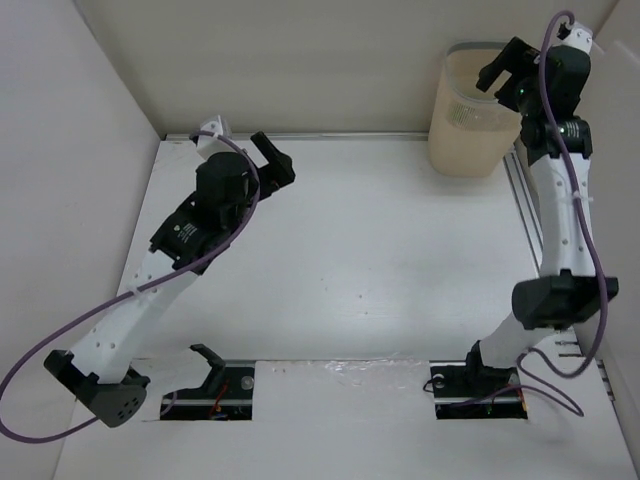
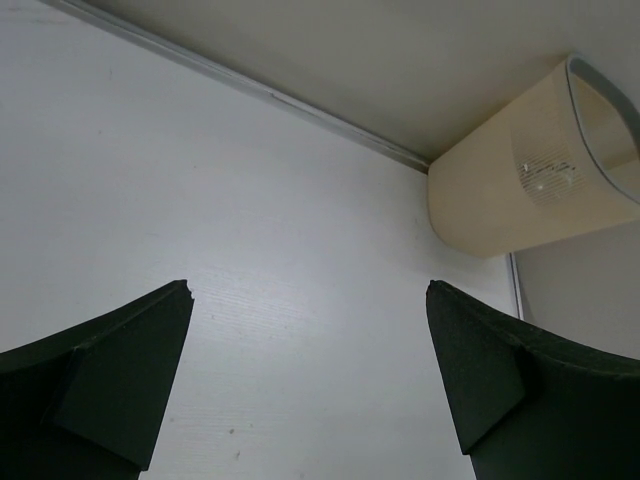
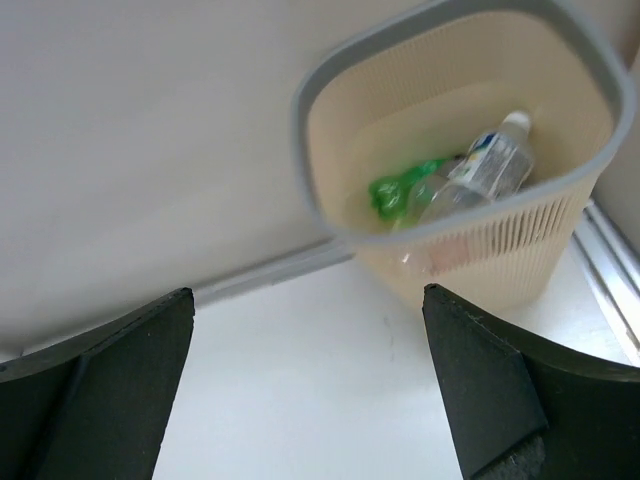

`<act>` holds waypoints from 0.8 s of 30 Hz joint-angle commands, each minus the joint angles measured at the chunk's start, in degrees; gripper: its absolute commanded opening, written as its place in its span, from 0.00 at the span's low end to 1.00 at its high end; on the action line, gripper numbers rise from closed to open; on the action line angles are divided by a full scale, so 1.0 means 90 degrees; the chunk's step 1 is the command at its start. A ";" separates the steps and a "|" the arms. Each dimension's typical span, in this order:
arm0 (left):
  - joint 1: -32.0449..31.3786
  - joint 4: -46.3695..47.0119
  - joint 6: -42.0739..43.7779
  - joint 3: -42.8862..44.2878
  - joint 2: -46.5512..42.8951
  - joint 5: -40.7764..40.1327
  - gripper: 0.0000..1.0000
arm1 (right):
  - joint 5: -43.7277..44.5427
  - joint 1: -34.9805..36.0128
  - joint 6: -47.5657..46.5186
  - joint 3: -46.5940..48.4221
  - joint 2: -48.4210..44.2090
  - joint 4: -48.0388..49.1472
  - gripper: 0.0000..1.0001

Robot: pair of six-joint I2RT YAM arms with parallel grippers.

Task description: Put the plastic bottles in the bin

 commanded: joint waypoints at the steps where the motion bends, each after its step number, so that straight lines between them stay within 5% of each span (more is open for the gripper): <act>1: -0.0010 -0.0575 0.0393 0.0585 -0.0188 -0.0554 1.00 | 0.0067 0.0450 -0.0600 -0.0947 -0.1520 -0.0276 1.00; 10: -0.0010 -0.1260 0.0803 0.0823 -0.0870 -0.0800 1.00 | 0.0750 0.1885 -0.0942 -0.3614 -0.4489 -0.1094 1.00; 24: -0.0010 -0.1250 0.0921 -0.0672 -0.1955 -0.0741 1.00 | 0.0907 0.2521 -0.1187 -0.4485 -0.6183 -0.2093 1.00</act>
